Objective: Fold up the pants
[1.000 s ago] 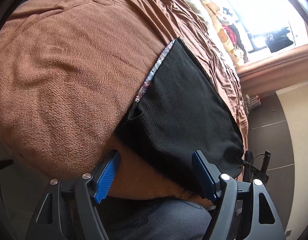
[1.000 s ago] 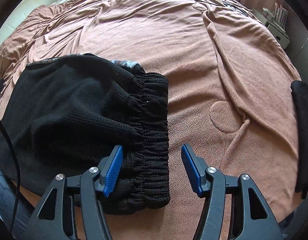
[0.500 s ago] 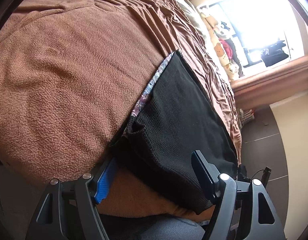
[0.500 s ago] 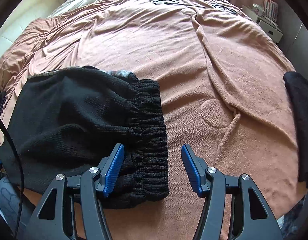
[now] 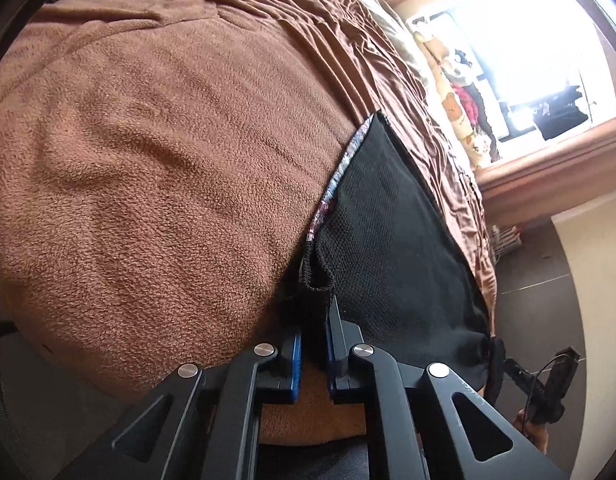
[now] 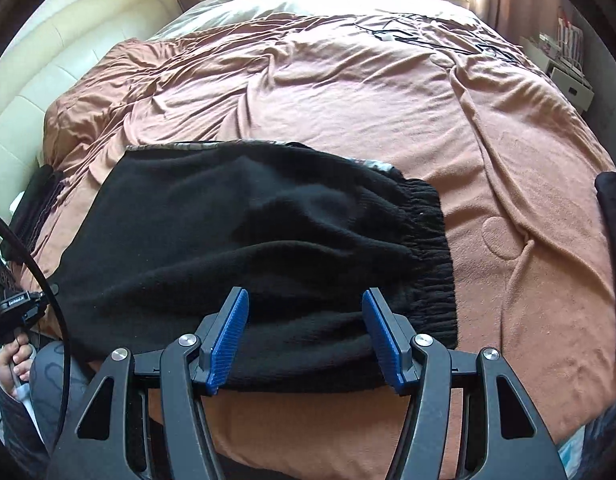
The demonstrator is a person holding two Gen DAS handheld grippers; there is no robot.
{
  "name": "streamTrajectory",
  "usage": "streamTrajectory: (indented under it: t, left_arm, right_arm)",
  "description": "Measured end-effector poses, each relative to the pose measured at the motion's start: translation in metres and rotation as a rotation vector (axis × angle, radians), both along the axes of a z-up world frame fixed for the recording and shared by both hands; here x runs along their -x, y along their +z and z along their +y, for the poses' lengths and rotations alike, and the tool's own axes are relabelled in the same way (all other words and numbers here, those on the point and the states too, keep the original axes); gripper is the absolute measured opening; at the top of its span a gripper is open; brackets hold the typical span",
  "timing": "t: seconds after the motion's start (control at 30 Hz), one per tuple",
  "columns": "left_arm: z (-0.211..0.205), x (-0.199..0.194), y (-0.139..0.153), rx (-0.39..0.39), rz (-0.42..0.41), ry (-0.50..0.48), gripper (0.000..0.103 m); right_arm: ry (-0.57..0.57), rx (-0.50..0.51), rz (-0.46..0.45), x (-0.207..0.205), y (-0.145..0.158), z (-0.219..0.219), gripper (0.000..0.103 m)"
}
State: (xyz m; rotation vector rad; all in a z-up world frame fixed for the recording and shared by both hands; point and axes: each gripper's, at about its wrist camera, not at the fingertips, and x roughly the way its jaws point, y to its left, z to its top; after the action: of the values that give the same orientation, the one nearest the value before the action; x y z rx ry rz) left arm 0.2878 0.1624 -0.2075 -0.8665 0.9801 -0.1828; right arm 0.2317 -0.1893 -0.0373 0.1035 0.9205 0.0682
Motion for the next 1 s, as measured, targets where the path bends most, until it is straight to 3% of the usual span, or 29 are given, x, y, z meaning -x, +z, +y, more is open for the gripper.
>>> streamTrajectory:
  t: [0.17,0.33,0.8,0.87,0.9,0.93,1.0]
  left_arm:
    - [0.003,0.004,-0.003,0.072,0.012,0.006,0.011]
    - [0.006,0.005,-0.004,0.126,0.0,0.002,0.027]
    - [0.003,-0.005,-0.003,0.132,-0.026,-0.001,0.027]
    - [0.003,-0.003,-0.004,0.142,-0.028,0.005,0.027]
    - [0.003,-0.001,-0.003,0.148,-0.032,0.009,0.023]
    - [0.003,0.001,-0.003,0.155,-0.034,0.01,0.014]
    - [0.002,0.003,-0.003,0.165,-0.039,0.005,0.01]
  right_arm:
    - [0.071,0.007,-0.015,0.007,-0.003,0.033,0.057]
    - [0.09,0.005,-0.04,0.011,-0.008,0.054,0.057]
    - [0.137,-0.117,0.021,-0.012,-0.042,0.094,0.057]
    - [0.141,-0.13,0.039,-0.017,-0.047,0.099,0.043]
    - [0.144,-0.136,0.047,-0.021,-0.051,0.105,0.04]
    - [0.146,-0.135,0.05,-0.023,-0.054,0.108,0.037]
    - [0.155,-0.136,0.052,-0.026,-0.058,0.114,0.03]
